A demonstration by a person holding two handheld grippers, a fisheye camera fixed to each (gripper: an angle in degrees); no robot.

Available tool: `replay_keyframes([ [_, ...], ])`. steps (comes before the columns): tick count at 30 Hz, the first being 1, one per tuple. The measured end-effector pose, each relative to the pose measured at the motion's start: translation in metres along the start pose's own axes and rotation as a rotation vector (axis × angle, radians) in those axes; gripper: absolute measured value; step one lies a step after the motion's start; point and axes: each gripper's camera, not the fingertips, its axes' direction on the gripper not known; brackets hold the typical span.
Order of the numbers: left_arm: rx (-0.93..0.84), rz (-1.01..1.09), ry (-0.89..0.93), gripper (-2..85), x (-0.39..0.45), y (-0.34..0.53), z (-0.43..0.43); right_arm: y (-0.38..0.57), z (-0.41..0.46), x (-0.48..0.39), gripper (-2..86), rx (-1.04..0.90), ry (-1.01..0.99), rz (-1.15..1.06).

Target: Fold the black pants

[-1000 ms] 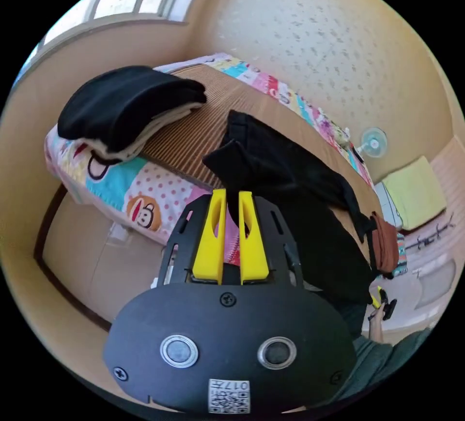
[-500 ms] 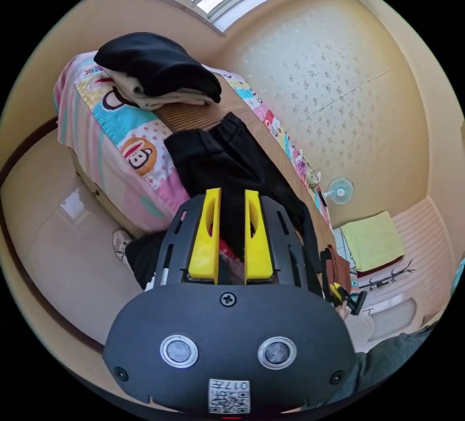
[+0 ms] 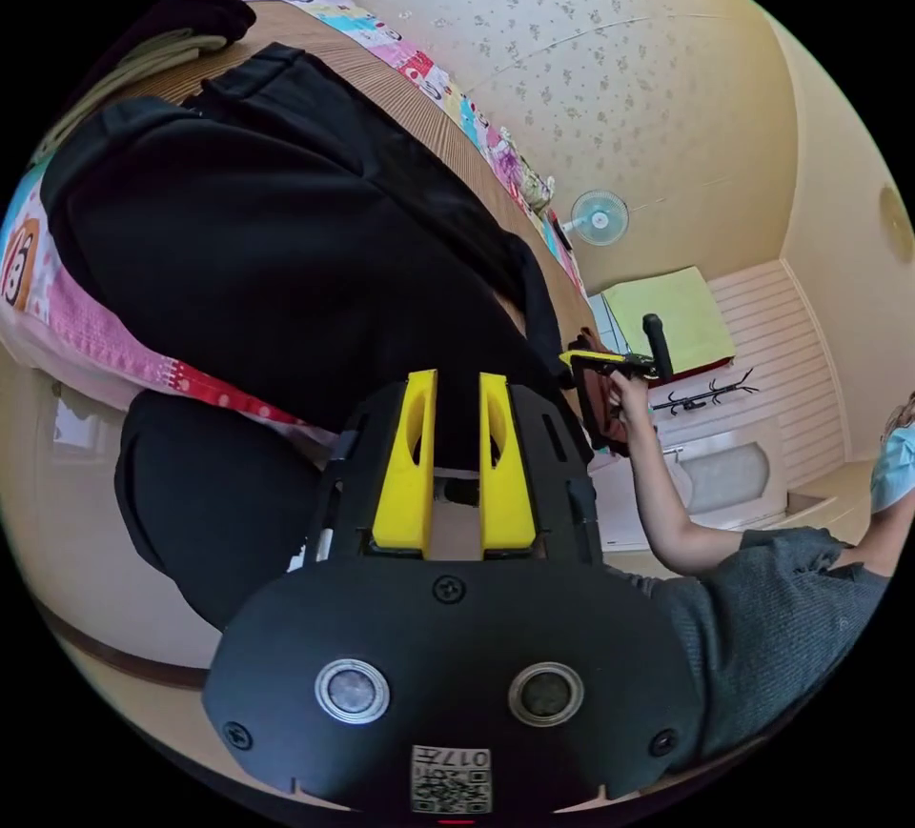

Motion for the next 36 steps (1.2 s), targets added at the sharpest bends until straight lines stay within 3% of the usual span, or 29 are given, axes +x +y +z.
replay_keyframes([
  [3,0.032,-0.008,0.035,7.7,-0.004,-0.004,-0.014,0.03,-0.101,0.102,1.6,0.338,-0.236,0.226],
  [5,0.058,-0.004,0.022,7.7,-0.004,-0.006,-0.026,0.104,-0.152,0.2,1.3,0.703,-0.409,0.558],
  [8,0.063,-0.013,0.015,7.7,-0.009,-0.007,-0.032,0.211,-0.159,0.262,1.5,1.099,-0.578,0.834],
  [9,0.061,-0.017,0.015,7.7,-0.01,-0.007,-0.032,0.221,-0.158,0.265,1.7,1.125,-0.59,0.836],
  [12,0.055,-0.037,0.026,7.6,-0.016,-0.007,-0.03,0.223,-0.152,0.252,3.9,0.939,-0.496,0.74],
  [14,0.053,-0.05,0.038,7.7,-0.017,-0.008,-0.025,0.198,-0.126,0.223,12.5,0.704,-0.396,0.629],
  [17,0.032,-0.049,0.063,7.7,-0.013,-0.012,-0.016,0.166,-0.07,0.197,18.4,0.428,-0.35,0.544],
  [19,0.024,-0.037,0.073,7.7,-0.008,-0.016,-0.012,0.15,-0.045,0.189,14.5,0.291,-0.355,0.516],
  [20,0.021,-0.027,0.073,7.7,-0.003,-0.018,-0.012,0.142,-0.047,0.184,8.4,0.253,-0.364,0.471],
  [22,0.022,-0.012,0.063,7.7,0.003,-0.02,-0.014,0.132,-0.075,0.188,4.4,0.287,-0.435,0.417],
  [24,0.027,-0.004,0.046,7.6,0.006,-0.022,-0.018,0.138,-0.124,0.206,3.6,0.457,-0.51,0.407],
  [27,0.046,-0.014,0.013,7.7,0.004,-0.022,-0.028,0.182,-0.195,0.268,3.3,0.733,-0.605,0.6],
  [29,0.093,-0.045,-0.003,8.1,-0.001,-0.019,-0.038,0.217,-0.238,0.315,3.6,0.746,-0.329,0.812],
  [31,0.134,-0.072,-0.019,8.6,-0.005,-0.015,-0.046,0.232,-0.256,0.347,4.1,0.658,-0.222,0.912],
  [36,0.325,-0.147,-0.139,10.5,-0.013,-0.002,-0.072,0.276,-0.266,0.343,4.2,0.67,-0.436,0.588],
])
